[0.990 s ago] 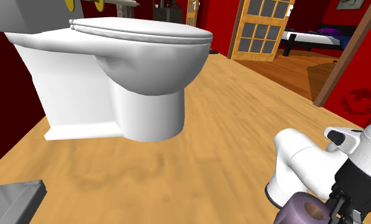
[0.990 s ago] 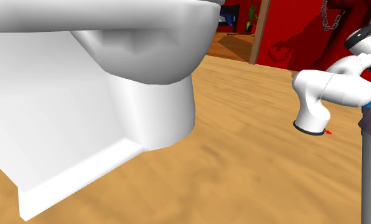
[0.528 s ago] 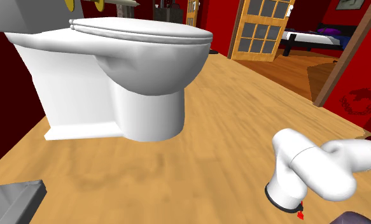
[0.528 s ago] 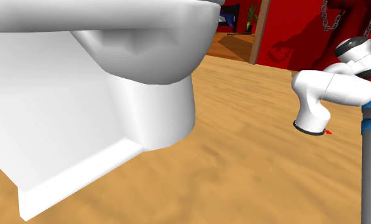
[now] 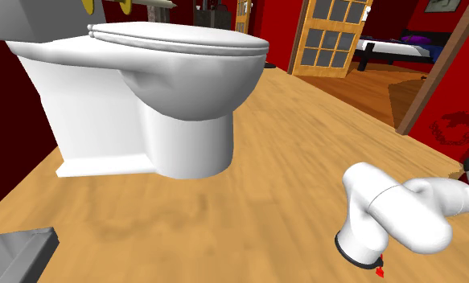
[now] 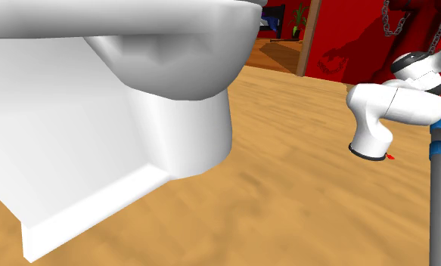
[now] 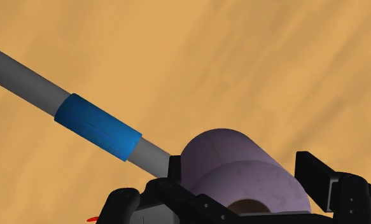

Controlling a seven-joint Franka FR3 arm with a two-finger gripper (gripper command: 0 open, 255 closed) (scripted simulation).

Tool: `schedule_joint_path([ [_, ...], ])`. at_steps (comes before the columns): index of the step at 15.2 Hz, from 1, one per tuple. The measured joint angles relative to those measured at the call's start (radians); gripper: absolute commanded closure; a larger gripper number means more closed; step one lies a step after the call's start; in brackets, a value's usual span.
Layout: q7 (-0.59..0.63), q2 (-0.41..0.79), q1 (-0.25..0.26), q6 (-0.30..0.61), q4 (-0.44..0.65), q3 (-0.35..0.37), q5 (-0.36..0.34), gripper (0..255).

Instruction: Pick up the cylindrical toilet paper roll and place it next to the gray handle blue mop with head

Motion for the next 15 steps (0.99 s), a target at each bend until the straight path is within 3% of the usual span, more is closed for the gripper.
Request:
schedule_joint_path([
  [8,0.247,-0.032,0.026,-0.083,0.179,0.078,0.19,255],
  [15,0.449,-0.004,-0.003,-0.104,0.378,0.134,0.342,255],
])
